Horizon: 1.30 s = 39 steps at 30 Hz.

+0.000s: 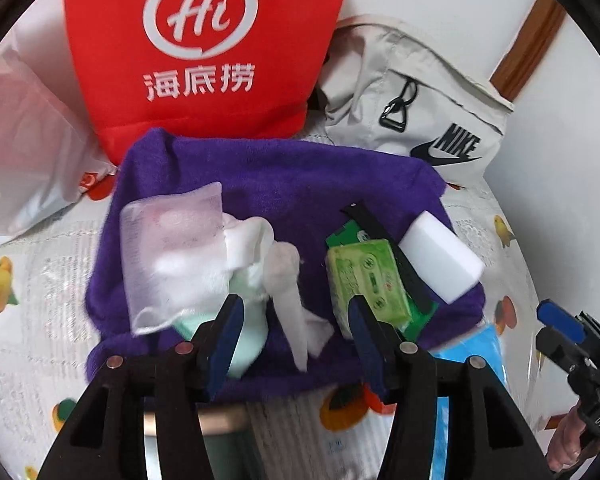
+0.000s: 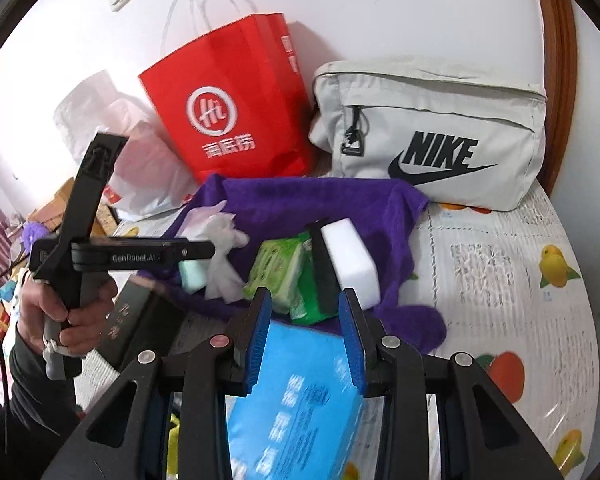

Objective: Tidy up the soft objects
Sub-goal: 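Open the left tool to drop the white cloth onto the towel, then move the left tool down to the yellow-and-black bag on the bed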

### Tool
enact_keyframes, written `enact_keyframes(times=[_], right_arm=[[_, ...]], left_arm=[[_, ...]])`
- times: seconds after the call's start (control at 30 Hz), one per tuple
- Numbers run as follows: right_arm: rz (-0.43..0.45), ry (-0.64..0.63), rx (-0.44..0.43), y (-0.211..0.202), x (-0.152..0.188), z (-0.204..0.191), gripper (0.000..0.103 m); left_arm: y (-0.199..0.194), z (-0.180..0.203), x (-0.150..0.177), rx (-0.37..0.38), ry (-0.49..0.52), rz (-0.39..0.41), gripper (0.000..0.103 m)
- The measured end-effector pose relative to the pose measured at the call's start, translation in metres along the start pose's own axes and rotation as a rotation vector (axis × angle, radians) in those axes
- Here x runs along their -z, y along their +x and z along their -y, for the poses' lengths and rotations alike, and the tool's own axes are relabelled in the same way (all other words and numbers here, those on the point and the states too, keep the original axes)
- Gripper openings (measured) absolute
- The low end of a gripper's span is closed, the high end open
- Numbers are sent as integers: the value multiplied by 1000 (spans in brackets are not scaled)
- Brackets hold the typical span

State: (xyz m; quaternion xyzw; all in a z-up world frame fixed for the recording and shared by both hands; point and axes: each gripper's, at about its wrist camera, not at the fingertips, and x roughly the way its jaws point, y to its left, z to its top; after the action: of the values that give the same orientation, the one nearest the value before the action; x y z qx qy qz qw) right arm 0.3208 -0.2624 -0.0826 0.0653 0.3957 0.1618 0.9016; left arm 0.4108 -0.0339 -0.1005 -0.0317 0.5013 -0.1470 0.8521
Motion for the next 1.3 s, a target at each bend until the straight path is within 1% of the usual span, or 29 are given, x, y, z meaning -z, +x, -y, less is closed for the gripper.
enact_keyframes(times=[0.07,0.17,0.27,0.37,0.5,0.6,0.67,0.77,0.8,0.87,0.9,0.93,1.0,1.07,1.17,1.23,1.3], right_arm=[[8,-8,-13,-12,8,-9,37],[19,-17,-31,-26,18,-19,44],[23,-20,-60,-40,31,-31,46],[21,-37,-54,-53,47,-45,50],[24,-50,-59,-68,67,-60,50],[21,-51,-80,-76,84,-71,50],[11,-54,-94,-78,96,-79,50],[-17,-84,-101,-75,116,-97,50],[-26,-91,-104,-73,122,-103,50],[-52,-100,-129,-64,139,-116,50],[-65,-104,-138,-60,144,-121,50],[-82,-110,-141,-53,153,-129,49],[-109,-125,-135,-41,163,-141,43],[-150,-149,-132,-27,173,-157,39],[-193,-147,-121,-12,179,-170,35],[-219,-148,-110,-4,182,-178,34],[-233,-156,-78,4,183,-184,34]], left_arm=[[-14,1,6,-12,1,19,52],[-41,4,22,-29,3,56,52],[-64,2,43,-34,-2,86,54],[-85,-1,71,-31,-17,107,56],[-104,-4,110,-48,-24,120,56],[-112,-8,139,-69,-27,126,56],[-114,-13,157,-99,-40,129,56],[-112,-26,182,-135,-75,124,56],[-111,-33,191,-157,-93,121,56],[-108,-41,202,-197,-120,122,56],[-107,-46,209,-203,-132,115,56],[-104,-52,216,-192,-145,102,56],[-103,-59,225,-169,-161,99,56],[-102,-68,234,-159,-179,96,56],[-103,-78,246,-140,-203,104,56],[-104,-84,250,-120,-218,113,56],[-104,-91,254,-104,-237,116,56]])
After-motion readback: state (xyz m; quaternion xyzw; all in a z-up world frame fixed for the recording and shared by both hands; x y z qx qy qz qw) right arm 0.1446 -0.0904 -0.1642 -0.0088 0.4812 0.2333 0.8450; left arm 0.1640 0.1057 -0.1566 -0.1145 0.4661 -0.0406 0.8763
